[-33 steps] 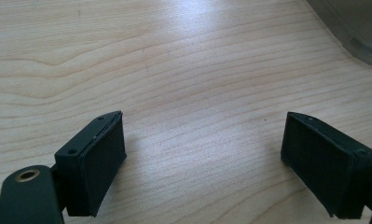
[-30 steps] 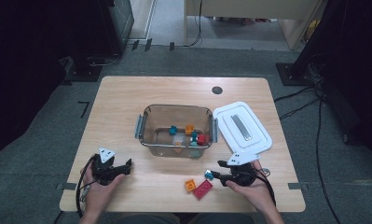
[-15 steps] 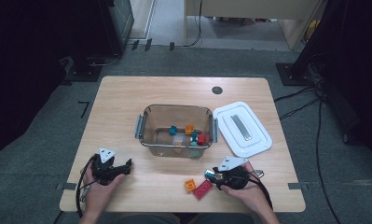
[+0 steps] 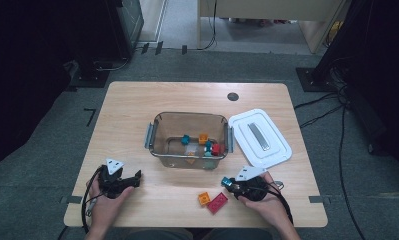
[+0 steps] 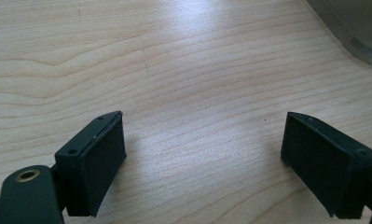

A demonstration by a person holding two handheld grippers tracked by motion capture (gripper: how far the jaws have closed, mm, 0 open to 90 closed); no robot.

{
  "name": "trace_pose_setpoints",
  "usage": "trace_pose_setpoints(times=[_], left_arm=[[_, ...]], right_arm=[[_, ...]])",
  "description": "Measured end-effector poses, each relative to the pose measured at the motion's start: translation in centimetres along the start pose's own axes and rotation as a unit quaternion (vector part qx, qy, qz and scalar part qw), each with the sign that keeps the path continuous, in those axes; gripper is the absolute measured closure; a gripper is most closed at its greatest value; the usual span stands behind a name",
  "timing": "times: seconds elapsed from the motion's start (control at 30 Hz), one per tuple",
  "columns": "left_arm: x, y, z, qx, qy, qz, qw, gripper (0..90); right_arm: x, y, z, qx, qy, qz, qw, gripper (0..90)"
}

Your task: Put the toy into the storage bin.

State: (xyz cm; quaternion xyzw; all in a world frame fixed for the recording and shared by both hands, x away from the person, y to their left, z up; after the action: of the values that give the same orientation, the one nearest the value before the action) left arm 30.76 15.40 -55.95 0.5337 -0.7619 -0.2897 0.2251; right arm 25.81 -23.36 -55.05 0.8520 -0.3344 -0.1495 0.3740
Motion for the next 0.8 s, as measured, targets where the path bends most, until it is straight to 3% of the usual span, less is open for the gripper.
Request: trace_pose_setpoints(times=[0.4, 0.8], left_arm=[[0.0, 0.0, 0.0, 0.0, 0.0, 0.0, 1.0, 13.2], [0.0, 0.0, 0.0, 0.0, 0.0, 0.0, 1.0, 13.2]], right_arm=[[1.4, 1.2, -0.3, 0.009, -0.022, 0.012, 0.9996, 67.9], [4.7, 4.4, -2.2, 0.031, -0.046, 0.034, 0.9979, 67.9]])
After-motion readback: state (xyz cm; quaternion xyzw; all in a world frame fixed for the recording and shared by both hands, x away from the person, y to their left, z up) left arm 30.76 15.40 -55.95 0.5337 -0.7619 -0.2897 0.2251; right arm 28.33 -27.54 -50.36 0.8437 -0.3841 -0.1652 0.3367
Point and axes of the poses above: each handheld gripper's, and its own axes: y roughly backward along the jaws, z roughly out of its underside, x roughly to its right, the point moved 6 cm from there along -y, roughly forward along the jaws, and after that the axes turned 3 degrees about z, right-handed, at the moved point
